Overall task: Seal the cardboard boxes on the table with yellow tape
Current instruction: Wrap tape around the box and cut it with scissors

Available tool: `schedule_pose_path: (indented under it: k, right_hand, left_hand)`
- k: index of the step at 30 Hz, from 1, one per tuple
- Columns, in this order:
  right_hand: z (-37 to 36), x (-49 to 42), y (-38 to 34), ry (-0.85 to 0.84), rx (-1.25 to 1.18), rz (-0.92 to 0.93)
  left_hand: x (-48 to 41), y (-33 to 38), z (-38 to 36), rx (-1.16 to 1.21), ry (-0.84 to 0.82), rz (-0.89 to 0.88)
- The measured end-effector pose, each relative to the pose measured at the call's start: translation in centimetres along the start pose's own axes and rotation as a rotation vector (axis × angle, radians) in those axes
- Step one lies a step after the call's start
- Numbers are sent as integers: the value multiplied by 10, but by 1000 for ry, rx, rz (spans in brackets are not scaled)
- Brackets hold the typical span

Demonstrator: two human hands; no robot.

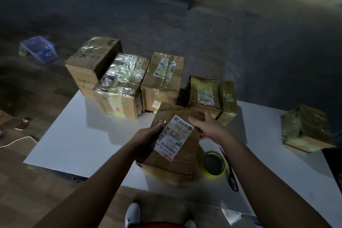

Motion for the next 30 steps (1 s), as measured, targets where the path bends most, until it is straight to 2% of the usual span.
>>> schedule_pose_path:
  k: [5,8,12,14,15,16,20,24,27,30]
  right_hand:
    - [12,4,-22,69,-25,126]
    - [14,3,-34,114,15,166]
    - [8,6,-38,104,19,189]
    - [2,8,-43,58,31,214]
    - [-3,9,-45,31,39,229]
    - [-7,9,-47,11,51,241]
    - [-17,10,-57,1,131,303]
    - [-13,12,-57,15,252,358]
    - [-8,9,-49,56,513,365]
    - [-10,4,-38,68,576,334]
  left_hand:
    - [-6,-5,-8,150,-140,57]
    - [-9,-14,-9,157,-99,84]
    - [-16,7,16,-108,212,-28]
    - [-10,31,28,-402,430,-159]
    - [-6,43,26,-524,486,-246]
    - [-2,53,18,-583,460,-300]
    - [9,64,-26,-474,88,-336]
    - [13,63,-14,-485,84,-268]
    - [15,57,-9,-379,32,-178]
    - [16,57,-10,-333,2,-165]
Point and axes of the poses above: each hand's wrist, its own x-axis away from the middle knuckle, its own z-axis out of the back of the hand, y = z × x, the point moved 8 cm from there along -x, towards the middle knuckle
